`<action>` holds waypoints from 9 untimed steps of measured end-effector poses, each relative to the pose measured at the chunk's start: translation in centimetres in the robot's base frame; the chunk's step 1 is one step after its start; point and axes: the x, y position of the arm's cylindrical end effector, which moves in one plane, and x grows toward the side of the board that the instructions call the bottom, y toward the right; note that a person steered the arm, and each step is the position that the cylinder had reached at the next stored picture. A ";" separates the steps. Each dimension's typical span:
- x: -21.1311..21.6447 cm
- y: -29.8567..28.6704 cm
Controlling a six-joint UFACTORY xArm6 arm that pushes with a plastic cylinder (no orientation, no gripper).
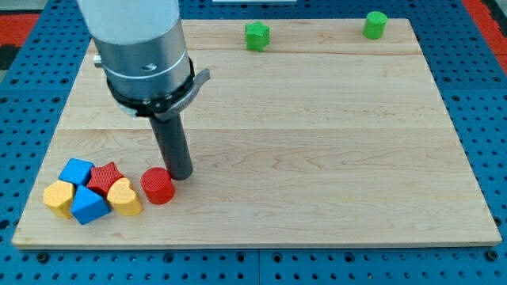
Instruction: Push the green star to the group of blocks at the bottom left
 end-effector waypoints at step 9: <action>-32.1 10.7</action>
